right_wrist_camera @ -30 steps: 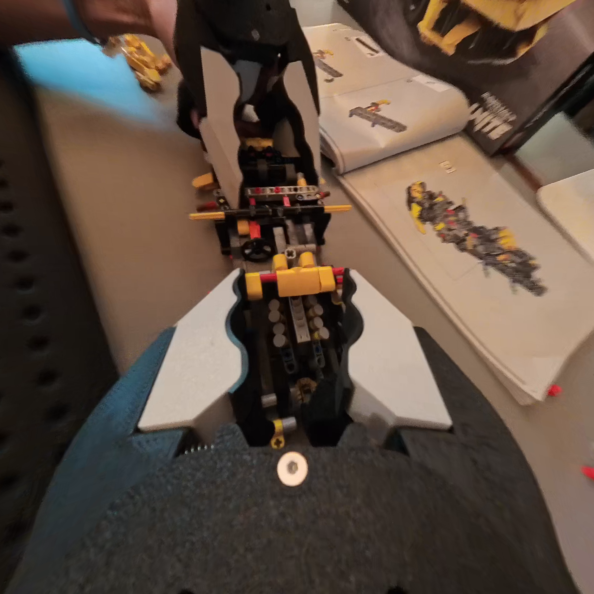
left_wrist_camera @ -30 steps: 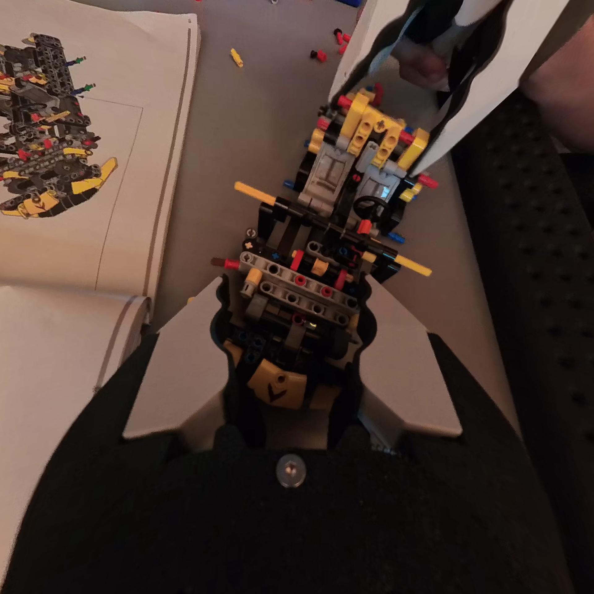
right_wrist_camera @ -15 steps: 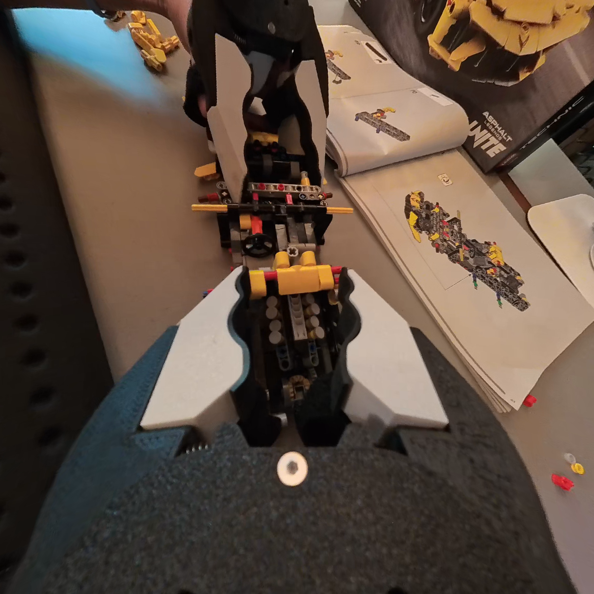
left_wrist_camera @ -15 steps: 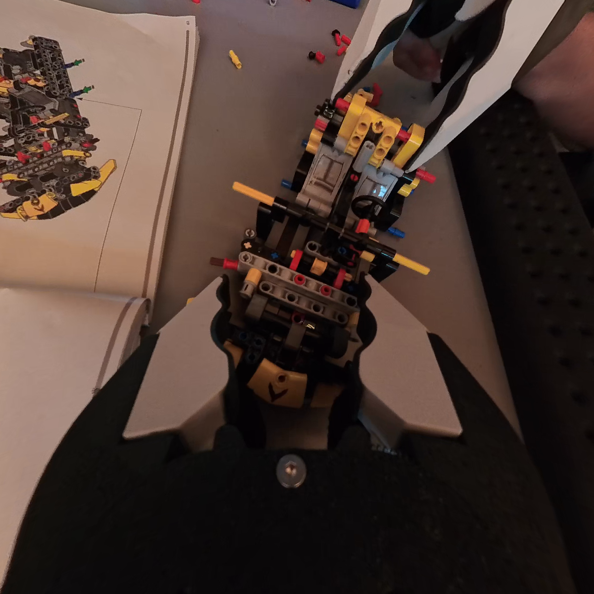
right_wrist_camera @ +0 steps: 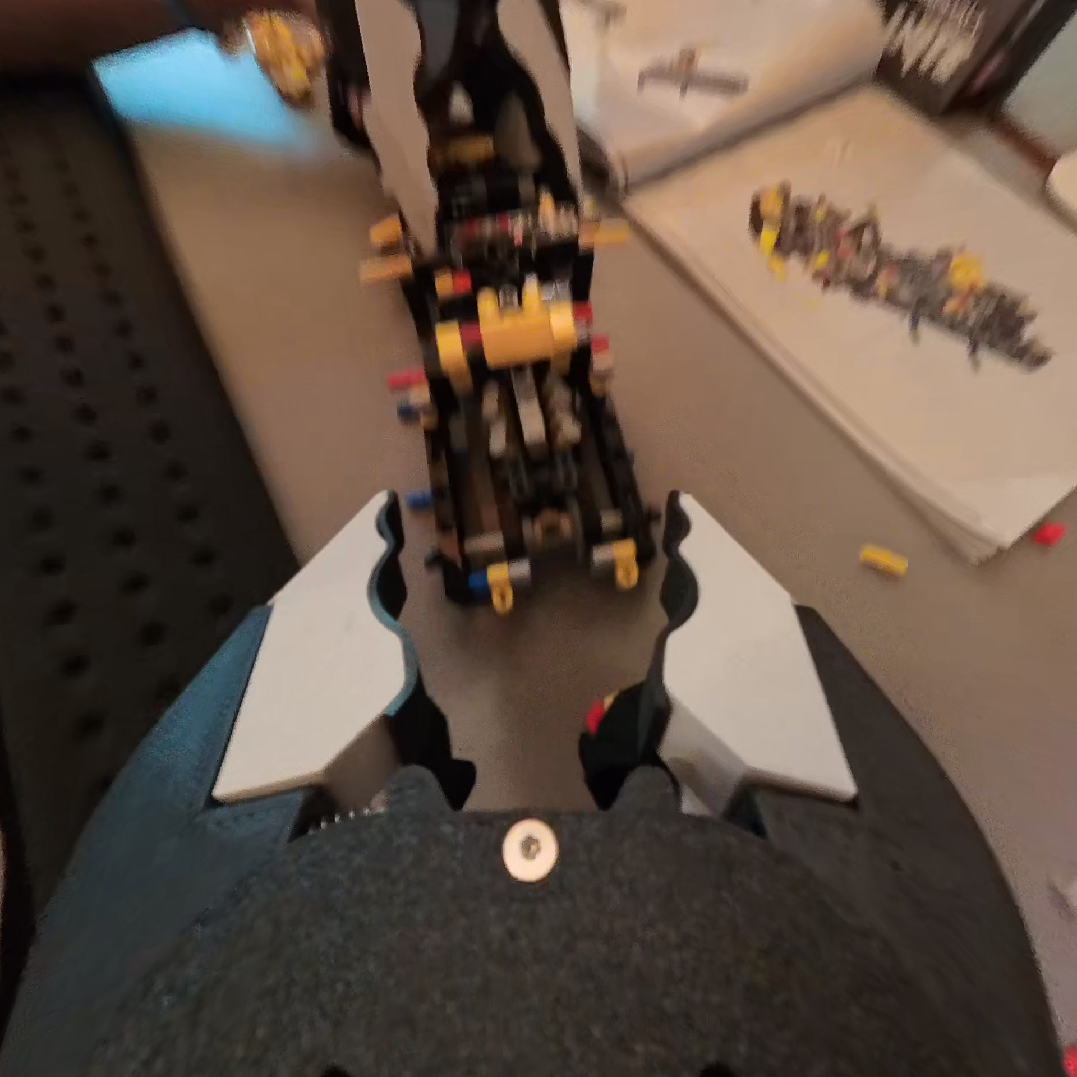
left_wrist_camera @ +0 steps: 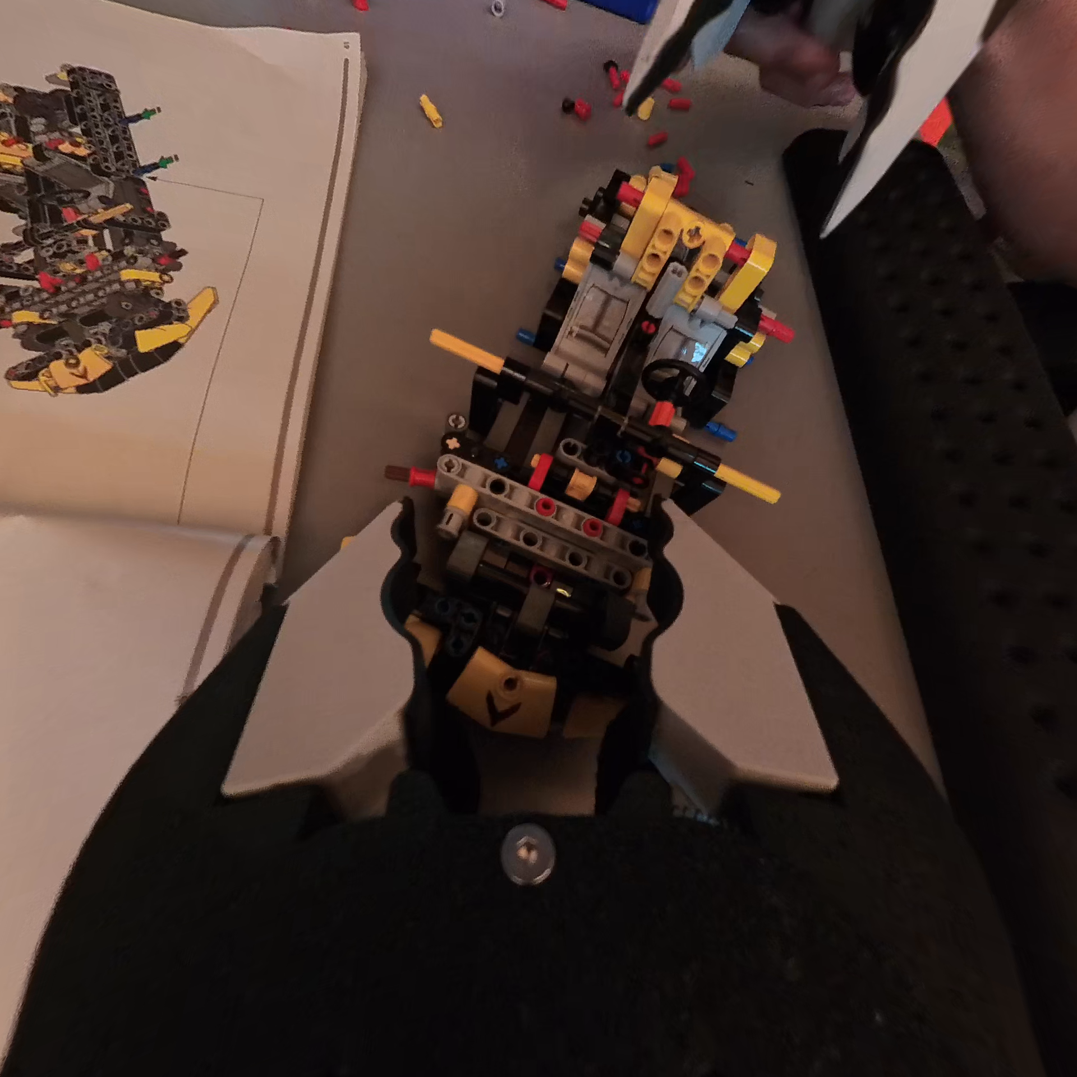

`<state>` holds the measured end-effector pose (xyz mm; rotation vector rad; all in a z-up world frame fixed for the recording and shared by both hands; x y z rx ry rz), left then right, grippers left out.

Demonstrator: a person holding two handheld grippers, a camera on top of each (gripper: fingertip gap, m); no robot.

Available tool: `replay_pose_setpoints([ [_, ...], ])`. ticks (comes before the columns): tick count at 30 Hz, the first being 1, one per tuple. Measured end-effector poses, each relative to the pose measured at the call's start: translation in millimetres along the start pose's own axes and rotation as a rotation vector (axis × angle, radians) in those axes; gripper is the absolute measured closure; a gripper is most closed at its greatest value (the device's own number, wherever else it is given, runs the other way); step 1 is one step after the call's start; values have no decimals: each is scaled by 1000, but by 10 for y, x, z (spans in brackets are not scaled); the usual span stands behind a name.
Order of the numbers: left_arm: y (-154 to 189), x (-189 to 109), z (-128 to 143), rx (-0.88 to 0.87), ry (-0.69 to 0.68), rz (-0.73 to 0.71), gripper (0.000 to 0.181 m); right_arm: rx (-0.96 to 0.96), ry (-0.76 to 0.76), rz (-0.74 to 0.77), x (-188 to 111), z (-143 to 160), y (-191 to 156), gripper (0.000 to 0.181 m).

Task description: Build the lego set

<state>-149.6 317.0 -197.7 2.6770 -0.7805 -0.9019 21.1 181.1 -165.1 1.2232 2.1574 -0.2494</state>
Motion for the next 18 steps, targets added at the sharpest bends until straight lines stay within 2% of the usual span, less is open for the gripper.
replay_pose_setpoints([
  [2,-2,-64,-8,2,8,1,100,-39,-84,23,-32,255,2,91],
  [3,4,-122,-29,1,19,-3,100,-42,-80,23,-38,317,-24,91],
  [6,95,-314,-207,35,85,-16,100,-65,-31,56,-26,354,-17,96],
  [8,196,-339,-405,101,106,-18,100,-92,-39,54,-1,345,19,95],
  [13,374,154,-701,261,-105,20,99,-188,-76,-4,172,327,20,92],
  [18,401,526,-806,327,-199,70,99,-214,-57,-47,206,313,-6,93],
])
Point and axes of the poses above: each gripper's, where its closed fingertips meet, x out along the fingers, z out of its underside, y = z × x across the jaws, the point moved 5 cm from there along -x, back along the fingers, and after that the axes turned 14 degrees about z, right-handed, at the moved point
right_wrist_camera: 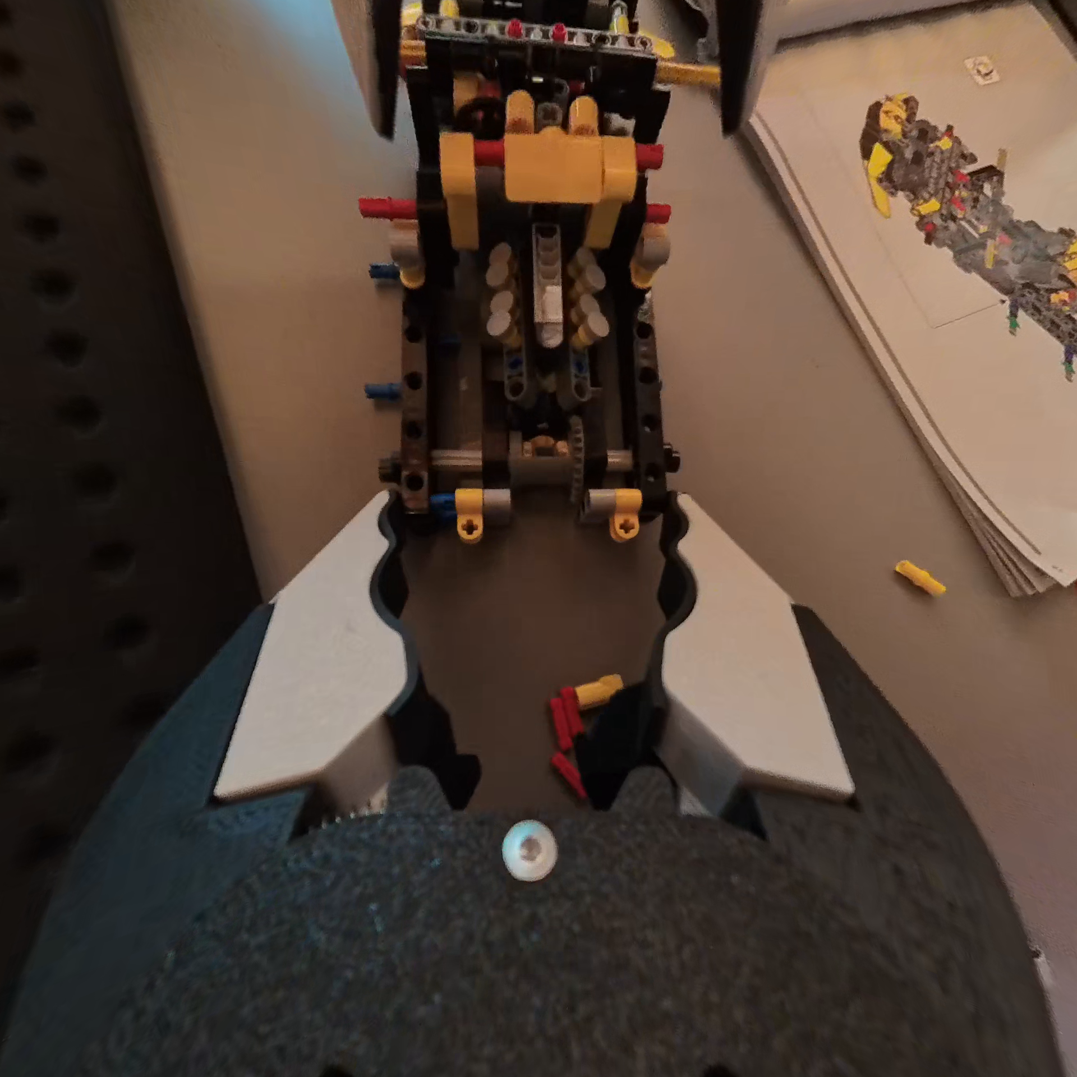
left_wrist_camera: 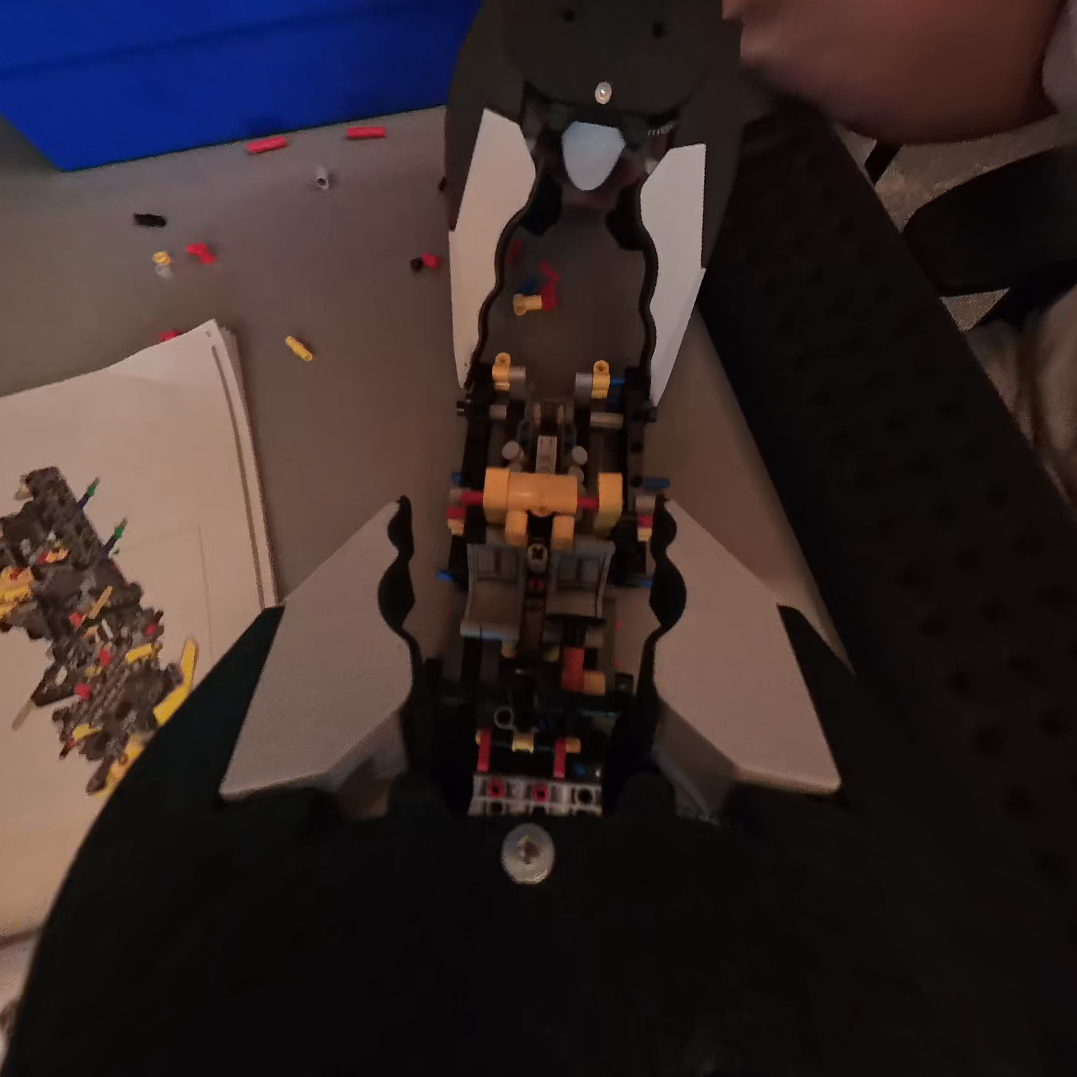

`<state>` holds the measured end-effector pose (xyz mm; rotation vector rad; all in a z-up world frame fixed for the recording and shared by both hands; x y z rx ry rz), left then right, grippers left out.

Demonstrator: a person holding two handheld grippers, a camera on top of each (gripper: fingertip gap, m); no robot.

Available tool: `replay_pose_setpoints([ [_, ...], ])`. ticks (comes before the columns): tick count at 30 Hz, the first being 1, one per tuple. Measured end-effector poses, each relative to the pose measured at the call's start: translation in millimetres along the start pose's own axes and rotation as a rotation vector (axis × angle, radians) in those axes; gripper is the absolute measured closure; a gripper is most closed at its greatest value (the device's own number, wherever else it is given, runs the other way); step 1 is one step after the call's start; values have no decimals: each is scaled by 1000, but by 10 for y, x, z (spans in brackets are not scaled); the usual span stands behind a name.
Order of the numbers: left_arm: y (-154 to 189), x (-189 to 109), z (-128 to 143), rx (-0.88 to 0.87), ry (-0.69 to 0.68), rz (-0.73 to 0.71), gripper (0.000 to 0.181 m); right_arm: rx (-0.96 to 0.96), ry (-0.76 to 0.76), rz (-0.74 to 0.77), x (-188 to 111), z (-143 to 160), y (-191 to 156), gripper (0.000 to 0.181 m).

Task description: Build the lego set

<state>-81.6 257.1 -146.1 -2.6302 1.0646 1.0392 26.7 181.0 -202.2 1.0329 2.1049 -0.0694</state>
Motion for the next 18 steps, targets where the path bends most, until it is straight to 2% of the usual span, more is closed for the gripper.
replay_pose_setpoints([
  [4,31,120,16,-9,-4,52,103,11,3,5,16,-9,15,93],
  [6,-1,156,93,-9,-29,17,107,7,8,28,48,-24,18,94],
  [8,-26,135,112,-9,3,-14,118,-3,12,48,68,-47,5,94],
  [18,-34,102,144,-13,22,-16,119,-25,2,72,96,-79,16,98],
])
Point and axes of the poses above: each gripper's, where its closed fingertips meet, x out along the fingers, z out of its underside, y = z × x across the jaws, the point moved 5 cm from there along -x, back along the fingers, and after that the axes turned 14 degrees about z, right-handed, at the moved point
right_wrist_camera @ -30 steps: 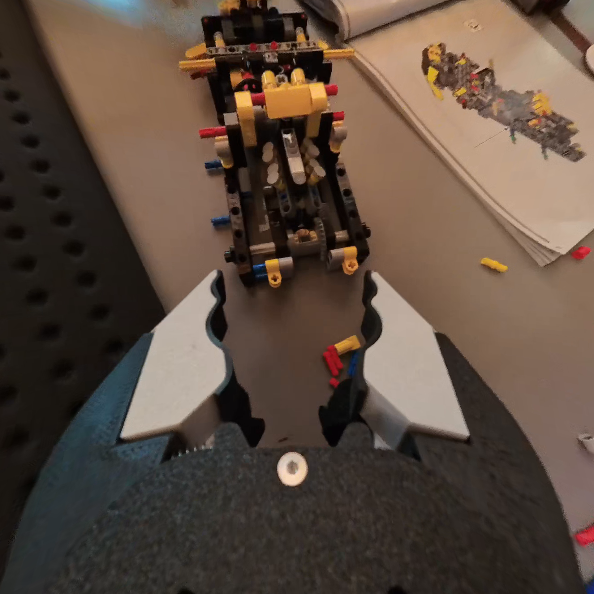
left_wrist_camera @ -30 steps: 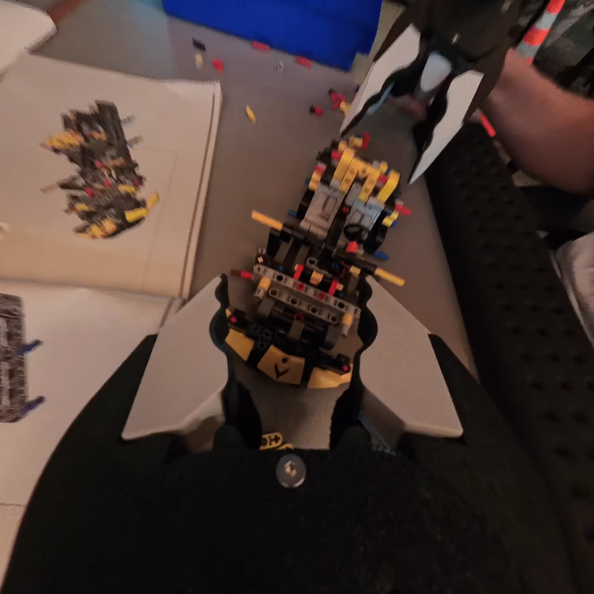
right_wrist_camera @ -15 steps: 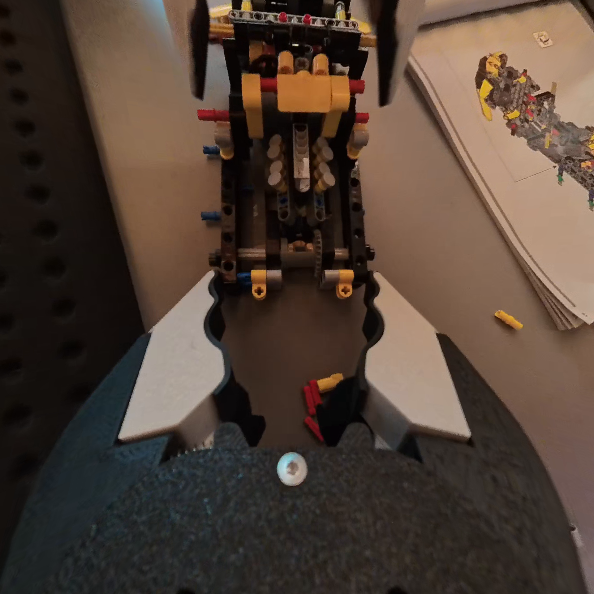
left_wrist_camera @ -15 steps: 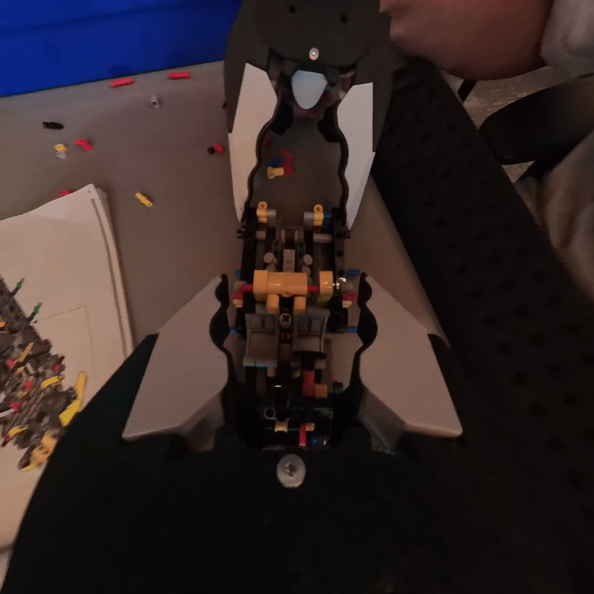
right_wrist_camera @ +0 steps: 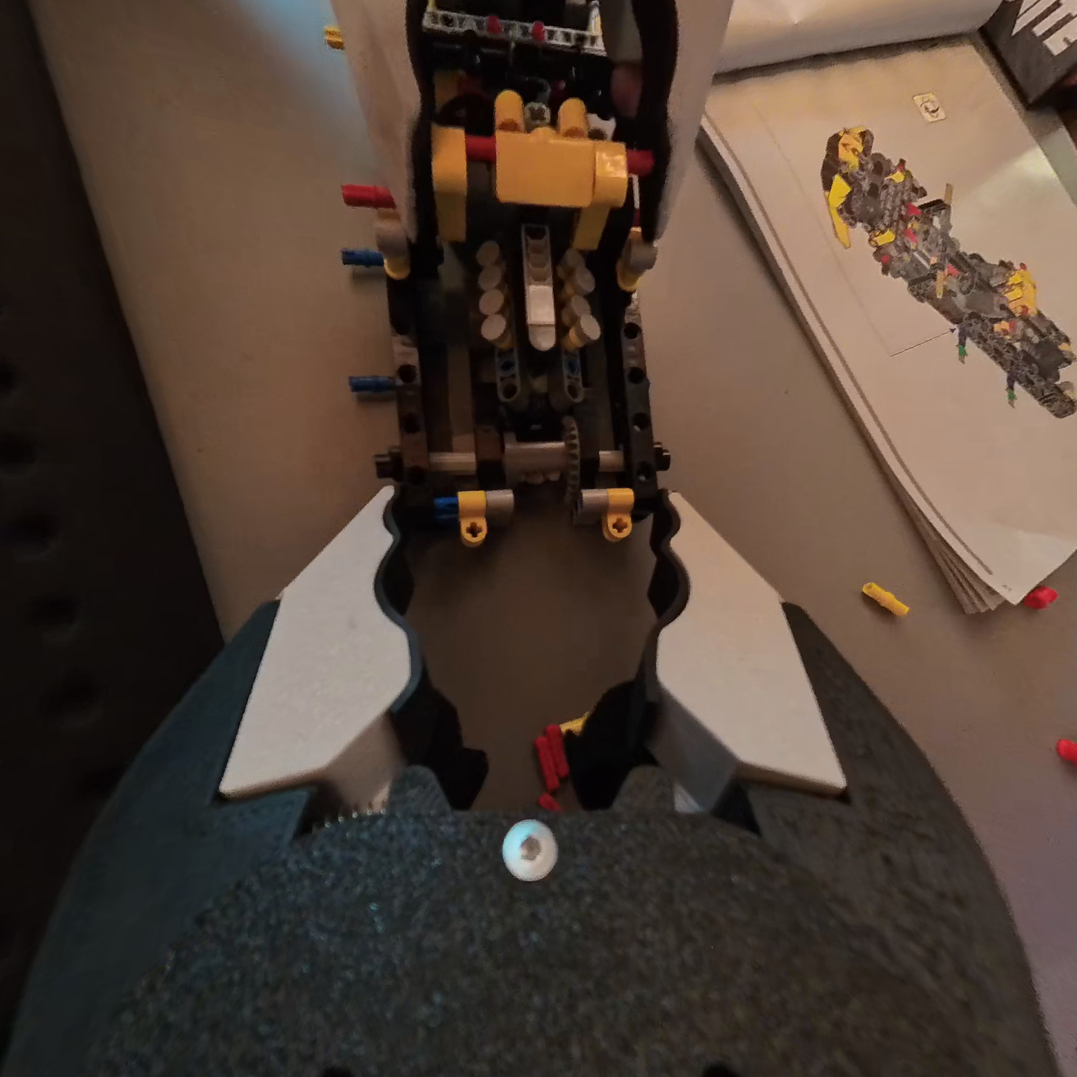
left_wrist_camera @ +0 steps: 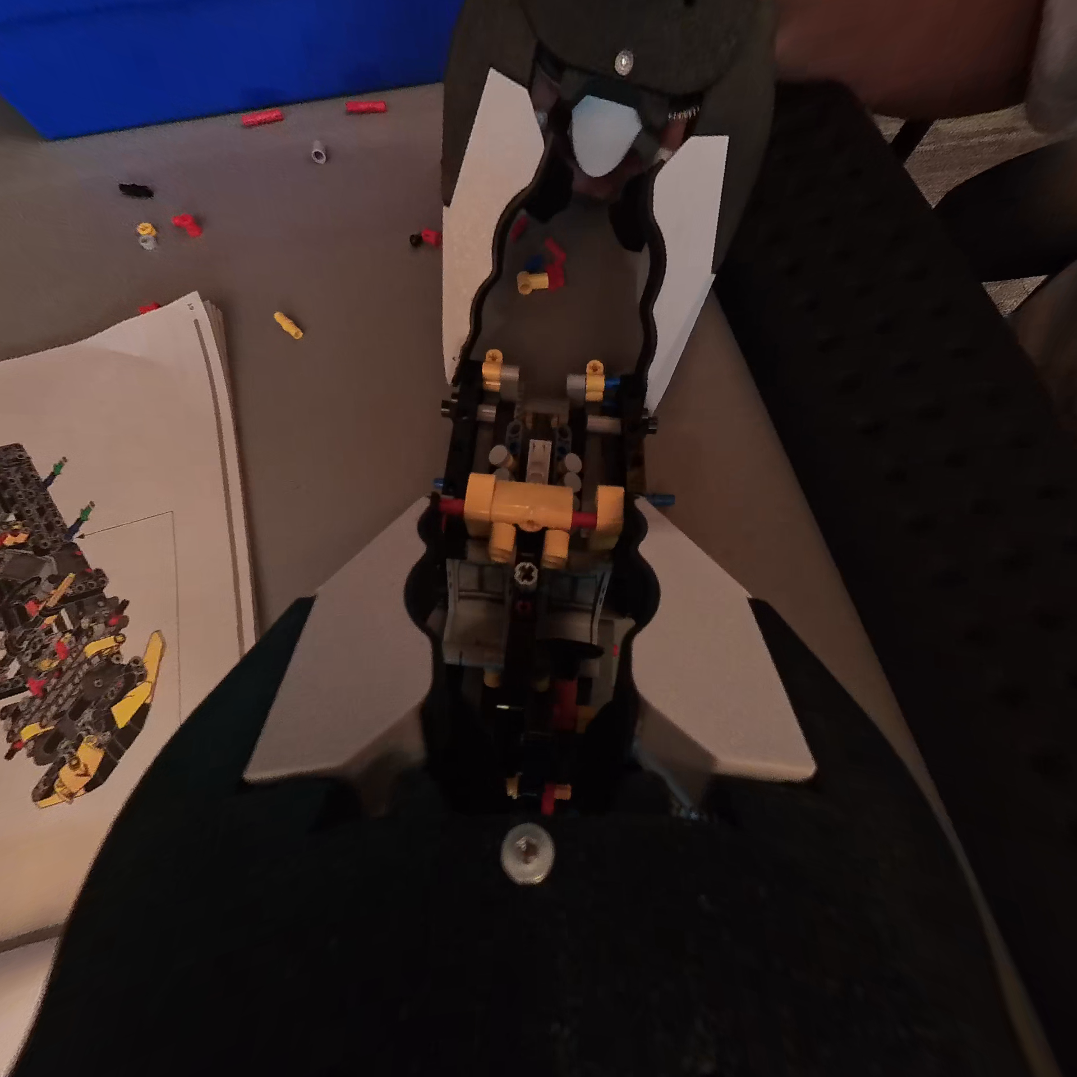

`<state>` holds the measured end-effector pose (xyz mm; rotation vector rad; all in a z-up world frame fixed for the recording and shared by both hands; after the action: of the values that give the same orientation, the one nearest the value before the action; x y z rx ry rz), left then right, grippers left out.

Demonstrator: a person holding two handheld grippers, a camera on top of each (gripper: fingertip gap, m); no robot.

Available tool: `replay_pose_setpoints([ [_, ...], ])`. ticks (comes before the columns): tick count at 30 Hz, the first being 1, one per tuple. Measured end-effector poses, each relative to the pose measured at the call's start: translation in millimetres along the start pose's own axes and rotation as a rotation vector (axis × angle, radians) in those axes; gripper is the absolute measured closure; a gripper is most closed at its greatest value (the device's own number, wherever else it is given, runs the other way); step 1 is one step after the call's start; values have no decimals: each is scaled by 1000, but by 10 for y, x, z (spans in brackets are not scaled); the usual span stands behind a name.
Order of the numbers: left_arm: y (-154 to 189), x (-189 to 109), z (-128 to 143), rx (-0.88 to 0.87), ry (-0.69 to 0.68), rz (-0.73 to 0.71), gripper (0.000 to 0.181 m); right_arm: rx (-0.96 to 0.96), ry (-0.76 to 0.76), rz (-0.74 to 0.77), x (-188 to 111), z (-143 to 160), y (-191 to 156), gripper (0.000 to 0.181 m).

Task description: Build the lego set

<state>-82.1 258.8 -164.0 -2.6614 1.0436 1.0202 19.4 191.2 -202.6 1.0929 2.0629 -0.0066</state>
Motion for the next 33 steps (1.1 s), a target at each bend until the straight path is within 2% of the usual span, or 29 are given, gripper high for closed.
replay_pose_setpoints([
  [8,-4,0,-2,3,-22,-17,120,22,28,-13,14,3,15,98],
  [10,-17,-5,4,-9,-18,-20,120,38,60,-14,27,10,33,95],
  [12,-24,-7,5,-14,-14,-24,120,22,56,55,8,10,80,85],
  [15,-28,-4,1,-20,-12,-35,120,-80,67,155,-61,-13,24,97],
  [18,-61,-8,0,-37,-4,-55,120,-229,85,233,-115,-25,-84,127],
  [19,-67,-9,-1,-39,-1,-57,120,-253,81,221,-110,-16,-124,139],
  [20,-65,-7,-3,-36,0,-57,120,-244,70,204,-101,-11,-141,143],
  [22,-60,-3,-5,-33,-2,-59,120,-197,45,153,-100,-13,-124,143],
  [29,-26,35,-25,-9,1,-47,120,-41,-198,-244,-70,8,-71,148],
  [33,-31,44,-29,-12,5,-52,120,-102,-331,-294,-59,-42,-53,148],
])
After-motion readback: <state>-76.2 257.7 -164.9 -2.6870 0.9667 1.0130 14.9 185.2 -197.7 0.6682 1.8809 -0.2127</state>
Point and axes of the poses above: each gripper's, where its closed fingertips meet, x out along the fingers, z out of its underside, y = z × x across the jaws, the point moved 5 cm from there along -x, back along the fingers, and after that the axes turned 14 degrees about z, right-handed, at the moved point
